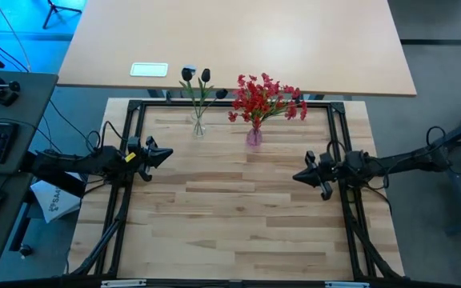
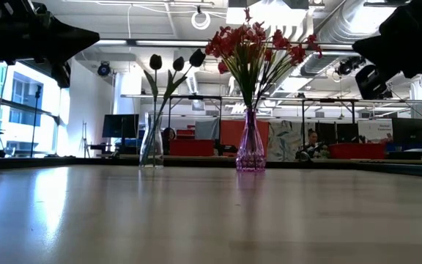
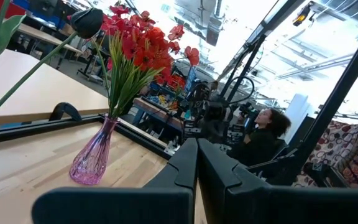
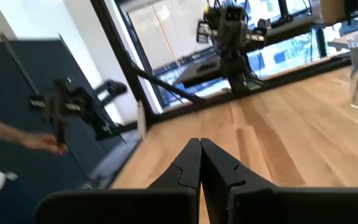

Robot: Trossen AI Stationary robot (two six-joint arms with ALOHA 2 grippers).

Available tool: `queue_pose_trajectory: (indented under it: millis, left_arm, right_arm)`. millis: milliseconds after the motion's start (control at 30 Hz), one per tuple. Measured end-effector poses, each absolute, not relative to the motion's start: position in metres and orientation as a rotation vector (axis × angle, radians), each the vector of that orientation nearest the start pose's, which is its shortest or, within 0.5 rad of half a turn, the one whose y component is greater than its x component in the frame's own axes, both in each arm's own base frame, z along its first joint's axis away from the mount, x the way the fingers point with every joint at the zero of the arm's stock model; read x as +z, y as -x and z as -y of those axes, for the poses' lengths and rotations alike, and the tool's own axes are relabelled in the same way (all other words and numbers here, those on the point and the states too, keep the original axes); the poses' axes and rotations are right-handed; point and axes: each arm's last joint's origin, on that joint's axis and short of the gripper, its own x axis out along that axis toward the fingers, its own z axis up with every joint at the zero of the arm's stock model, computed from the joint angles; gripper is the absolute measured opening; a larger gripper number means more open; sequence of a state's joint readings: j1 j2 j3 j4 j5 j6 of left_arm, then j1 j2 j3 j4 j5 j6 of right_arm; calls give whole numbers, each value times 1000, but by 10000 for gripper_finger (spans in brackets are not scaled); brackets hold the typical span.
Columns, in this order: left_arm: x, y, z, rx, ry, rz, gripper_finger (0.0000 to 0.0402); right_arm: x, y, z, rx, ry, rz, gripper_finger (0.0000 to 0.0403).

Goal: Sort flowers into vase by color
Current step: Return to Home Position

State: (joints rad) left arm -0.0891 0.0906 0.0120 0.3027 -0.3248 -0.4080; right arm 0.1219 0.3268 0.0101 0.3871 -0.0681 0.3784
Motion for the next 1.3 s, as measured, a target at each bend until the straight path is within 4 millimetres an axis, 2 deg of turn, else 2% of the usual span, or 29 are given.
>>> queue_pose_trajectory:
  millis: [233, 700, 1033, 1300]
  left_arm:
    - [189, -99, 0, 186, 451, 265, 0]
    - [189, -99, 0, 188, 449, 259, 0]
    - [190, -93, -1, 182, 455, 284, 0]
    - [190, -93, -1, 184, 454, 286, 0]
  right_arm:
    - [169, -117, -15, 149, -244, -20, 0]
    - [162, -117, -15, 141, -285, -91, 0]
    - [169, -96, -13, 156, -289, 14, 0]
    - [170, -96, -13, 161, -289, 24, 0]
